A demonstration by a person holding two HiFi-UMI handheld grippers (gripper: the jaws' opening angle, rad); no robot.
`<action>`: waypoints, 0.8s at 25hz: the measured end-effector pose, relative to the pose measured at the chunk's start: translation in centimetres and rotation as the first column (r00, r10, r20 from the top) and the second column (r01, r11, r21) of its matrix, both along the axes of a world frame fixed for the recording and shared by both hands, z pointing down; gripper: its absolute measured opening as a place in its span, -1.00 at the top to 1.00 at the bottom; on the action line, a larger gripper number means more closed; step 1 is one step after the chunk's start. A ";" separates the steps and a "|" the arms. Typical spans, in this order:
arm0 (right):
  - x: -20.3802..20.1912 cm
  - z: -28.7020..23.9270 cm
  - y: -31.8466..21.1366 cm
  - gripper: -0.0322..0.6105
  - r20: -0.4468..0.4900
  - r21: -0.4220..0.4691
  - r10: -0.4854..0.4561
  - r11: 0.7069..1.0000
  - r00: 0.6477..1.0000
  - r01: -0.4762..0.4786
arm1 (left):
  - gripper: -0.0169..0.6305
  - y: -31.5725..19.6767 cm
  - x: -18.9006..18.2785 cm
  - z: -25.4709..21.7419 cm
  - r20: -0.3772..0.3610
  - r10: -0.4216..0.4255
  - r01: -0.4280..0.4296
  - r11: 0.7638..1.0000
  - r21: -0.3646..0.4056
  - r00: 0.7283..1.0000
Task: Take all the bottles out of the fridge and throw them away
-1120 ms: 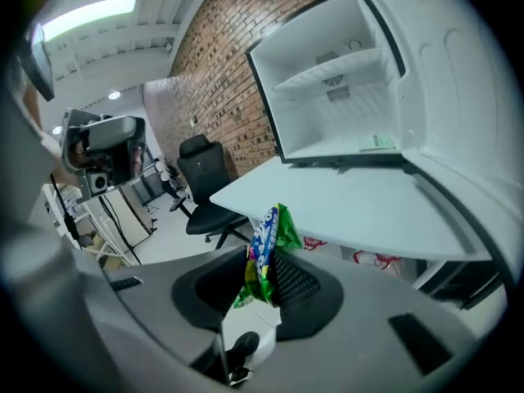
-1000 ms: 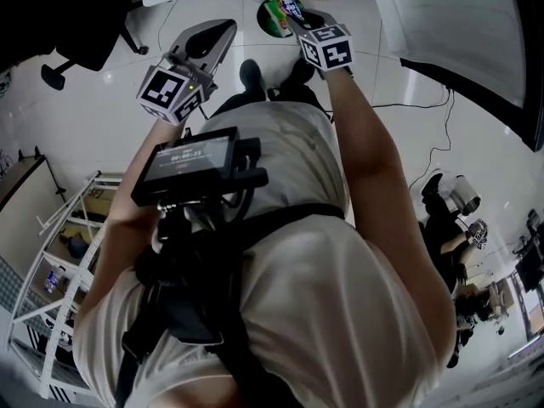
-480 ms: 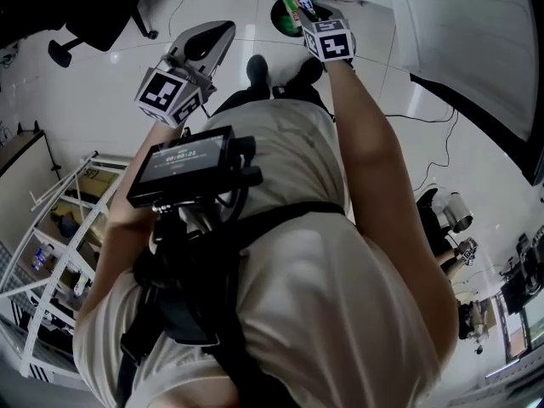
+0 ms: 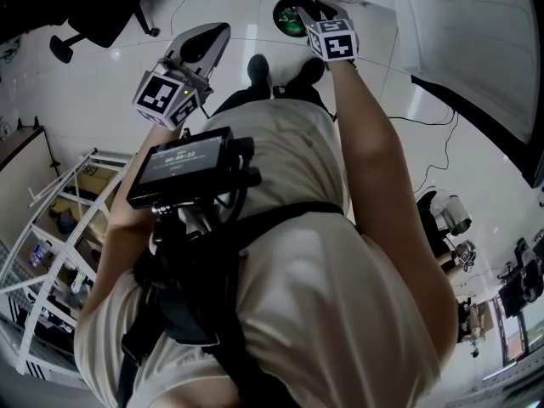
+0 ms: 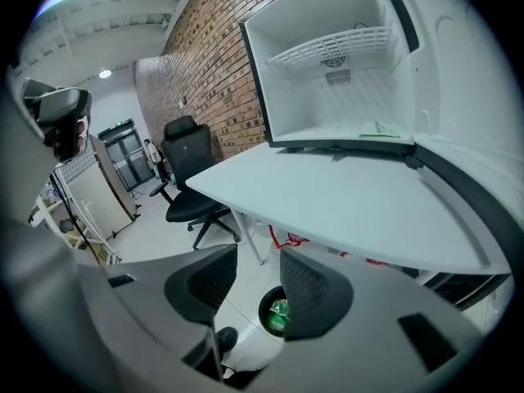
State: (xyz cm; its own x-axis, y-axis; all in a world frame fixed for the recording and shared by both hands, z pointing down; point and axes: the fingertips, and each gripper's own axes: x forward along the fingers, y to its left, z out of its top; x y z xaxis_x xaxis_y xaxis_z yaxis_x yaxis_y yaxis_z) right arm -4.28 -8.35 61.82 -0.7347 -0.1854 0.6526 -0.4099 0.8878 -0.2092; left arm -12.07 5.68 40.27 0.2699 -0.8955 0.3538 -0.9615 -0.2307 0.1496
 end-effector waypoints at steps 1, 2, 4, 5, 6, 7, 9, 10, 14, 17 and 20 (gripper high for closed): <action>0.2 -0.2 0.0 0.36 0.007 0.001 0.003 1.000 1.000 -0.003 | 0.93 -0.1 0.1 -0.1 -0.001 0.004 -0.004 1.000 0.002 1.000; 0.4 -0.4 0.1 0.36 0.016 0.002 0.008 1.000 1.000 -0.008 | 0.93 -0.2 0.0 0.0 0.002 0.008 -0.008 1.000 0.009 1.000; 0.8 -0.9 0.2 0.36 0.033 0.005 0.017 1.000 0.999 -0.017 | 0.93 -0.4 -0.3 0.3 0.010 0.020 -0.020 1.000 0.021 1.000; 1.0 -1.2 0.3 0.36 0.042 0.007 0.021 1.000 0.999 -0.021 | 0.93 -0.6 -0.3 0.4 0.010 0.025 -0.026 0.999 0.023 1.000; 1.2 -1.6 0.3 0.36 0.053 0.010 0.024 1.000 0.998 -0.024 | 0.93 -0.8 -0.3 0.4 0.007 0.031 -0.032 0.999 0.026 0.999; 1.3 -2.1 0.4 0.36 0.067 0.013 0.024 1.000 0.997 -0.025 | 0.93 -1.1 -0.3 0.4 0.004 0.039 -0.039 0.999 0.029 0.999; 1.3 -4.0 0.7 0.37 0.107 0.028 0.019 0.999 0.994 -0.022 | 0.93 -1.7 -0.2 0.3 0.002 0.055 -0.055 0.998 0.038 0.998; 1.1 -5.2 0.8 0.41 0.134 0.039 0.017 0.999 0.991 -0.022 | 0.93 -1.9 -0.2 0.3 0.001 0.061 -0.061 0.997 0.043 0.998; 0.6 -10.1 0.8 0.67 0.230 0.091 0.018 0.995 0.973 -0.040 | 0.93 -3.2 -0.4 0.0 -0.012 0.074 -0.073 0.995 0.073 0.997; 0.5 -14.1 0.7 0.75 0.303 0.136 0.011 0.989 0.953 -0.055 | 0.93 -4.1 -0.5 -0.5 -0.014 0.091 -0.089 0.991 0.100 0.996; 0.7 -18.4 0.8 0.83 0.365 0.168 0.006 0.983 0.931 -0.072 | 0.93 -5.0 -0.4 -1.3 -0.016 0.108 -0.105 0.986 0.129 0.994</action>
State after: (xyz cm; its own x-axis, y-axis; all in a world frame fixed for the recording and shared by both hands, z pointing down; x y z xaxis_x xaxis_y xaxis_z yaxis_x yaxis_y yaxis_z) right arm -3.56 -7.56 43.44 -0.9039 -0.3060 0.2988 -0.3710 0.9086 -0.1918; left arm -12.48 0.73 39.01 0.3725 -0.8988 0.2309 -0.9272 -0.3499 0.1337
